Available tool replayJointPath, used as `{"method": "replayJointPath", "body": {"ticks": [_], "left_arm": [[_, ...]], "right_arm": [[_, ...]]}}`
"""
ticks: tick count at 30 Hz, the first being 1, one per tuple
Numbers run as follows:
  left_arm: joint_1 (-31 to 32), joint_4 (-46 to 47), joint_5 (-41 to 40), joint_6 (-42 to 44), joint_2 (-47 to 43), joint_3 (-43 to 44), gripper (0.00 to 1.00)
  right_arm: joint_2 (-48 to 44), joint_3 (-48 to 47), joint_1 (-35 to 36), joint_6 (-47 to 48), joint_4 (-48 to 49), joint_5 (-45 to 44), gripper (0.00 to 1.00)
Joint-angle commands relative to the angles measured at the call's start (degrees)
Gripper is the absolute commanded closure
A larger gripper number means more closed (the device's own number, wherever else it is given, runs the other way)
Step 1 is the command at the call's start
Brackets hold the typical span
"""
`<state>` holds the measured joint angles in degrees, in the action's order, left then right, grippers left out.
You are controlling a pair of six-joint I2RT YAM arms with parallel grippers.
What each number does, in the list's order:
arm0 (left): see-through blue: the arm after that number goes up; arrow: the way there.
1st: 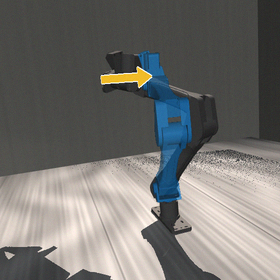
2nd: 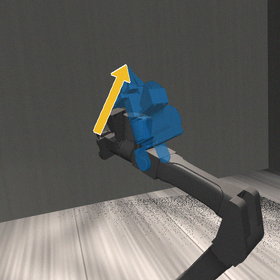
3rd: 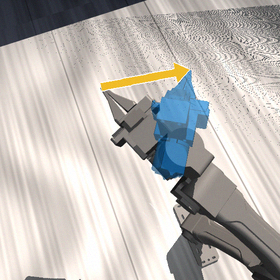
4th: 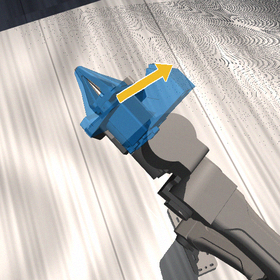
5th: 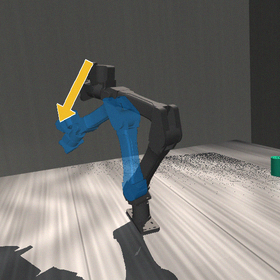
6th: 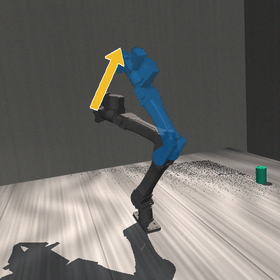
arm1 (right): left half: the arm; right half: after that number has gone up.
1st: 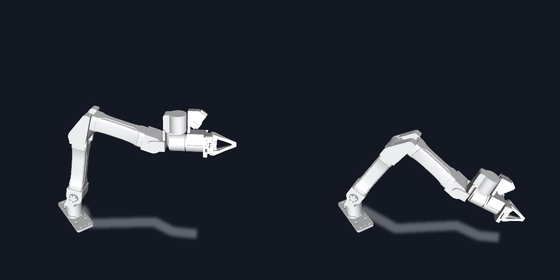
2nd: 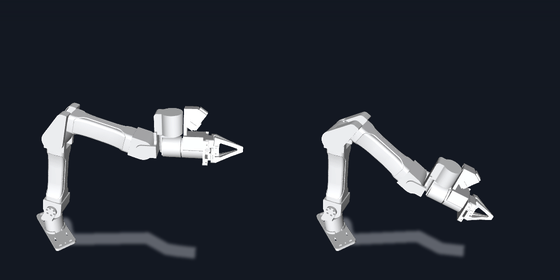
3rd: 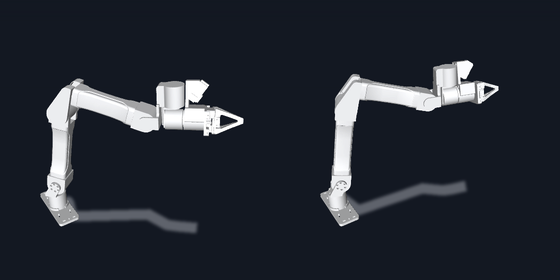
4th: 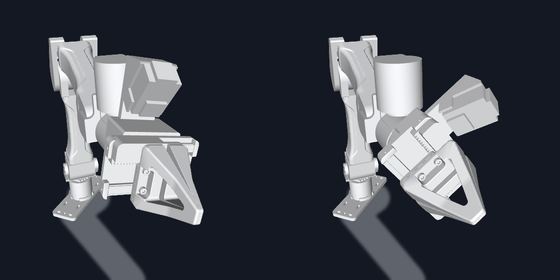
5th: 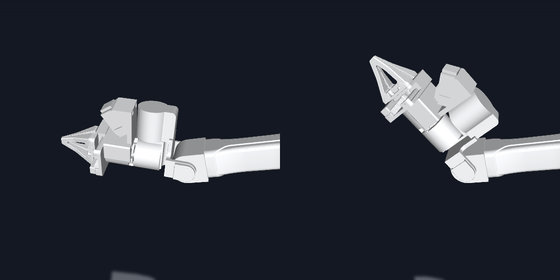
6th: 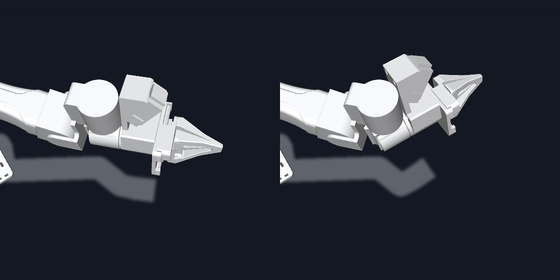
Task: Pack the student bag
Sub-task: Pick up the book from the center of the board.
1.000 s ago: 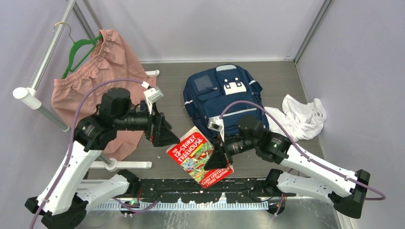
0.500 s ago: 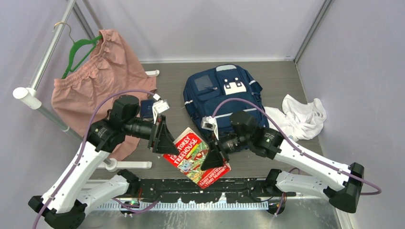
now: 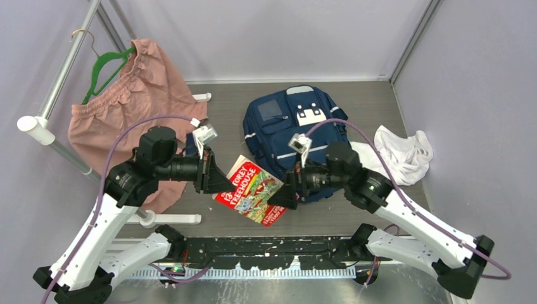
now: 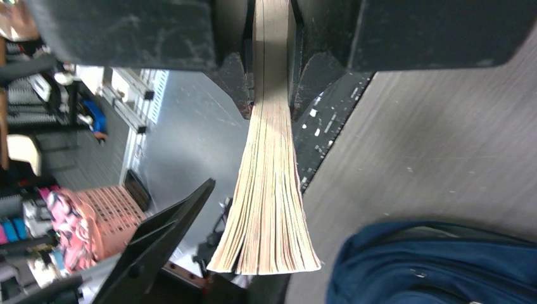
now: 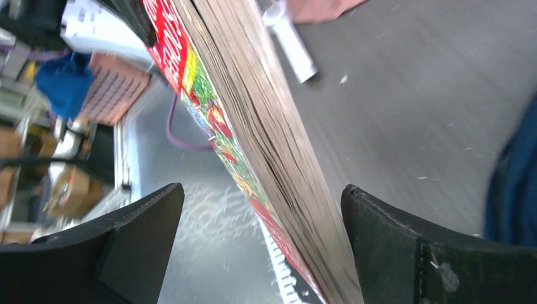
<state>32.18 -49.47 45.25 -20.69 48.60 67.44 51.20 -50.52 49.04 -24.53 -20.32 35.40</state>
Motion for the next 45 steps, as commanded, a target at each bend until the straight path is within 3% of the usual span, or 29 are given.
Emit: {"method": "replayJointPath", "body": {"ticks": [1,3,7,9,15,20,23,28,34,40,45], "left_arm": [[-0.2,2.2,-11.1,-4.0,-0.5,4.9,1.00],[-0.2,2.9,-10.6,-5.3,-0.2,5.6,1.00],[-0.3,4.0,-10.4,-6.9,0.3,7.5,1.00],[-0.3,4.5,-11.2,-8.2,0.2,8.0,1.00],[-0.7,5.3,-13.4,-12.7,0.7,11.5,1.00],[-0.8,4.5,-14.4,-16.0,1.4,15.8,1.00],[-0.8,2.6,-14.9,-15.8,1.7,18.0,1.00],[-0.8,4.1,-14.6,-17.6,1.1,18.6,1.00],[-0.8,9.9,-10.1,-20.8,1.7,17.1,1.00],[-0.8,16.3,-4.7,-23.8,1.7,13.3,1.00],[-0.8,15.0,-4.1,-22.7,2.4,12.5,1.00]], "right_arm": [[-7.7,3.3,-2.6,-8.1,5.5,-12.6,0.00],[-11.1,7.7,-3.2,-14.7,13.0,-16.7,0.00],[-15.5,22.6,-3.2,-31.6,43.4,-19.6,0.00],[-15.1,27.5,-3.2,-35.3,53.8,-20.5,0.00],[-10.7,34.0,-3.2,-42.1,70.1,-21.9,0.00],[-11.4,38.0,-3.2,-42.0,70.5,-27.1,0.00],[-14.7,38.8,-3.2,-40.2,64.9,-30.4,0.00],[-18.0,37.4,-3.2,-35.8,61.7,-25.5,0.00],[-9.4,37.3,-3.2,-40.4,80.3,-11.8,0.00],[5.1,36.3,-3.2,-46.3,101.5,-12.7,0.00],[9.0,28.8,-3.2,-48.4,102.4,-6.0,0.07]]}}
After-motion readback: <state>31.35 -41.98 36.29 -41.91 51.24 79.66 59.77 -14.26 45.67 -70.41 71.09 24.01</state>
